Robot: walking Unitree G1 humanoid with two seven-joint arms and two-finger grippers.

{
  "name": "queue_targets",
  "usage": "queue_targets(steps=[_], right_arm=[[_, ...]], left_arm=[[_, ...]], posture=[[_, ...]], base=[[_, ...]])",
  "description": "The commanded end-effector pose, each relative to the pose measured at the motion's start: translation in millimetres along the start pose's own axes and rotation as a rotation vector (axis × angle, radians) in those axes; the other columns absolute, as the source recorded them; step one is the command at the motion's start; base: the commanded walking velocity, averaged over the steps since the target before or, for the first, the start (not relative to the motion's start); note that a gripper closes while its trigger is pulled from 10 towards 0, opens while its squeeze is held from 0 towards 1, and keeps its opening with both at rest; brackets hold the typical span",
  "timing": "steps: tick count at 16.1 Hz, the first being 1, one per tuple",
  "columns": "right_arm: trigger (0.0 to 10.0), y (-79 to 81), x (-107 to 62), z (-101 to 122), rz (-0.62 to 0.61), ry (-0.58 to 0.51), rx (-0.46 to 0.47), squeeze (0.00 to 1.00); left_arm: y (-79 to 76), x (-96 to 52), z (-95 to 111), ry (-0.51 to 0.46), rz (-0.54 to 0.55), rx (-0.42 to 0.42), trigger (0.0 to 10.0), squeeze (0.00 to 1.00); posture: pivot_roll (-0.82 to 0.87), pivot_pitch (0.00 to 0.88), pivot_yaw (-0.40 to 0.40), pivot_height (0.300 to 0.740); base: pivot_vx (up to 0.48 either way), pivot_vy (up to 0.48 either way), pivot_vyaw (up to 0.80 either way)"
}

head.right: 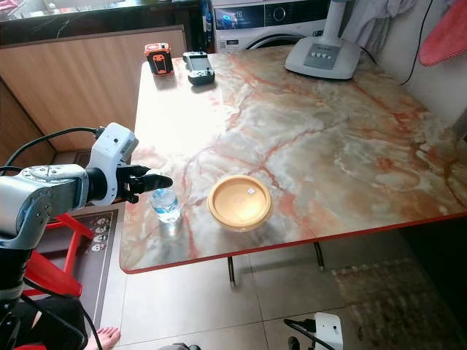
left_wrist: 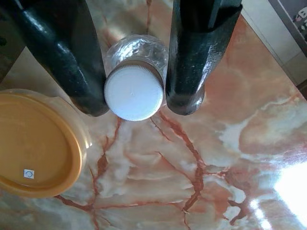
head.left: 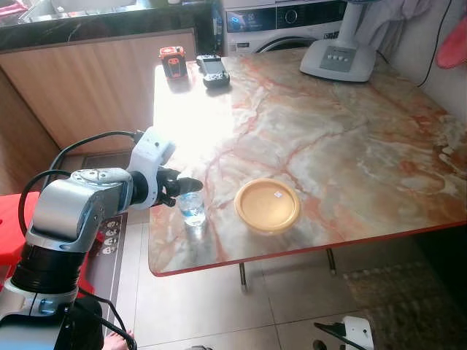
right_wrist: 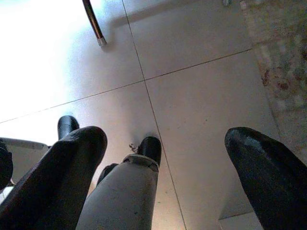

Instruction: Restocking fridge

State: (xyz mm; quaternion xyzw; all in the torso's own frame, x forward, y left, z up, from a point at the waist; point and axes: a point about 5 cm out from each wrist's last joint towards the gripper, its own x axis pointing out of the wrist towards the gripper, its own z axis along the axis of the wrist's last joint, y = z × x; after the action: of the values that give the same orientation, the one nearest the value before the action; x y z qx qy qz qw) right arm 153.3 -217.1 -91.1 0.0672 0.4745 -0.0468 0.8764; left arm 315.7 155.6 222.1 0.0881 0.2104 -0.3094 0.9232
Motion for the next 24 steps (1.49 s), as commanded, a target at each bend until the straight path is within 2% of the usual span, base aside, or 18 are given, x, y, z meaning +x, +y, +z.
queue_targets(steps=[1,10,13,18,20,21,22,23,24], right_arm=[[10.0,-1.1,-1.3,-6,-0.001,0.02,-0.005,0.0],[10.0,-0.8,-1.3,-7,0.006,0.028,0.0,0.0],[10.0,-1.1,-1.3,-7,0.009,0.03,-0.002,0.0],[10.0,-0.1,-1.2,-7,0.017,0.033,-0.005,0.0],[10.0,0.6,-1.0,-7,0.02,0.034,-0.006,0.0],[10.0,0.6,-1.1,-7,0.021,0.035,-0.003,0.0],[10.0,0.4,-1.1,-7,0.02,0.035,-0.001,0.0],[10.0,0.2,-1.2,-7,0.021,0.036,-0.003,0.0],[10.0,0.0,-1.2,-7,0.021,0.036,-0.004,0.0]], left_arm=[[-3.2,-2.1,3,-0.01,-0.003,0.03,0.0,0.0],[-3.0,-2.0,6,-0.032,0.004,0.021,0.0,0.0],[2.9,-5.9,10,-0.052,0.05,0.012,0.0,0.0],[38.7,-40.2,27,-0.131,0.289,0.015,0.0,0.0],[67.1,-60.8,15,-0.124,0.455,-0.025,0.0,0.0],[91.0,-79.4,-4,-0.112,0.614,-0.061,0.0,0.0],[99.2,-88.0,-15,-0.098,0.673,-0.05,7.2,0.0],[107.2,-98.0,-37,-0.092,0.707,-0.068,10.0,0.0],[110.2,-101.8,-46,-0.073,0.739,-0.07,10.0,0.0]], posture=[[0.22,0.036,0.039,0.74],[0.22,0.04,0.038,0.74],[0.22,0.042,0.037,0.74],[0.24,0.058,0.035,0.74],[0.25,0.065,0.039,0.74],[0.25,0.068,0.037,0.74],[0.25,0.071,0.035,0.74],[0.26,0.074,0.036,0.74],[0.26,0.078,0.035,0.74]], base=[[0.0,0.0,0.0],[0.0,0.0,0.0],[0.0,0.0,0.0],[0.0,0.0,0.0],[0.0,0.0,0.0],[0.0,0.0,0.0],[0.0,0.0,0.0],[0.0,0.0,0.0],[0.0,0.0,0.0]])
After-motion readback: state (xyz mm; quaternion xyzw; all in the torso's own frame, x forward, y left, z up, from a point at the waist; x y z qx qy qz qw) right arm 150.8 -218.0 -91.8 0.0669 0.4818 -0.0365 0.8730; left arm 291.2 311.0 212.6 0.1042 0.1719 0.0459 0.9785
